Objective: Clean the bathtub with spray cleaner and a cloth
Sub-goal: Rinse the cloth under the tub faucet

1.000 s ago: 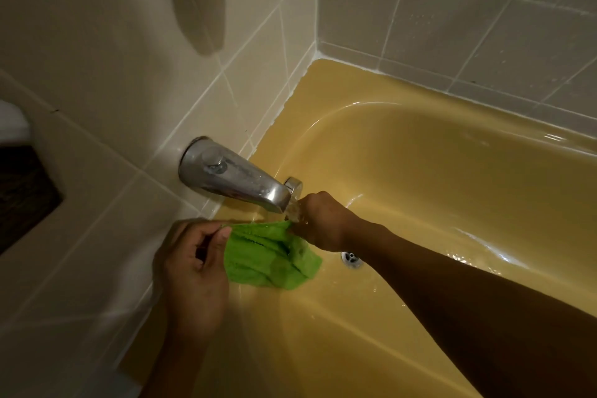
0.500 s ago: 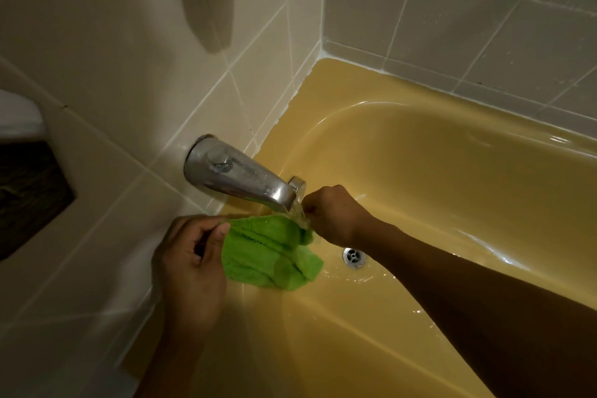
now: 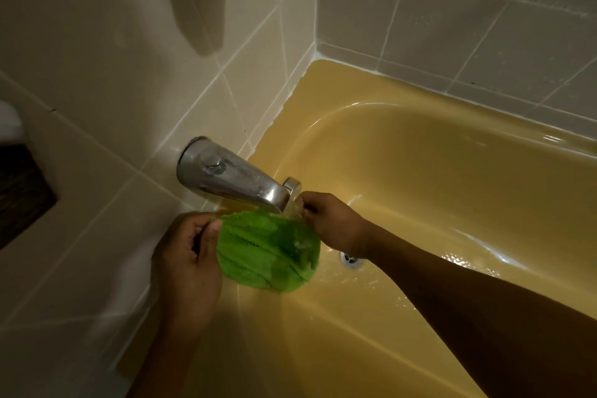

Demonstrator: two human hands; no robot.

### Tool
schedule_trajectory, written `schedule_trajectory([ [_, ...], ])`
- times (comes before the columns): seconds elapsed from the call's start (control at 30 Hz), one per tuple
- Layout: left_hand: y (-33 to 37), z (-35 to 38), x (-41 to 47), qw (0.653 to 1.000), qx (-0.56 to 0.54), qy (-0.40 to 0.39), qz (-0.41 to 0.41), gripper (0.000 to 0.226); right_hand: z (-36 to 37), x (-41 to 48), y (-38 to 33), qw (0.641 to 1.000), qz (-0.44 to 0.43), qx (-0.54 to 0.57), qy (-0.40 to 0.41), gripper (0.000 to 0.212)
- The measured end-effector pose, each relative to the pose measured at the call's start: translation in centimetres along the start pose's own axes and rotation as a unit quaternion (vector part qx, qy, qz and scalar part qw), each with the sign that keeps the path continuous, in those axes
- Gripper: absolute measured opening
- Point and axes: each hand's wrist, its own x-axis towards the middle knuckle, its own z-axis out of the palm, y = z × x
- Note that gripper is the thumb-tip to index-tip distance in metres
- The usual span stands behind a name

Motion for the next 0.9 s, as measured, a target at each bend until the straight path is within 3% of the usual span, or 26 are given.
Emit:
schedule_trajectory([
  [0.17,0.7,0.6,0.3,1.000,-0.009,-0.018,-0.003,0.019,-0.2,-0.2,-0.5,0.999,-0.009,0.029,-0.043,0.017],
  [0.27,1.3,1.3,0.7,0.999,-0.010,-0.034,-0.012,0.010,-1.1,-0.8,-0.5,0.984,-0.023,-0.152,-0.085,0.022],
  [0.33,2.2,1.9,1.0,0.998,-0.015,-0.053,-0.019,0.010,-1.5,-1.1,0.0,0.969,-0.041,-0.241,-0.043,0.018],
  [0.47,4.0,3.5,1.1,0.994,0.013,-0.099,-0.035,0.016,-4.0,-2.7,0.8,0.957,-0.051,-0.282,0.040,0.020],
  [0.53,4.1,4.7,1.1,0.990,0.024,-0.133,-0.049,0.025,-5.9,-3.8,1.3,0.938,-0.070,-0.334,0.055,0.021],
  [0.6,3.8,6.0,1.3,0.978,0.016,-0.195,-0.072,0.016,-7.8,-5.1,1.8,0.927,-0.074,-0.363,0.050,0.022],
  [0.7,3.6,7.6,1.2,0.947,0.010,-0.311,-0.076,0.016,-10.5,-7.3,2.9,0.940,-0.068,-0.329,0.056,0.017],
  [0.8,4.3,8.8,1.6,0.906,0.144,-0.397,0.011,0.028,-12.8,-9.8,3.3,0.958,-0.055,-0.271,0.080,0.010],
  [0.9,4.6,10.4,2.2,0.882,0.147,-0.448,0.024,0.032,-14.2,-11.9,3.1,0.976,-0.025,-0.200,0.085,0.022],
])
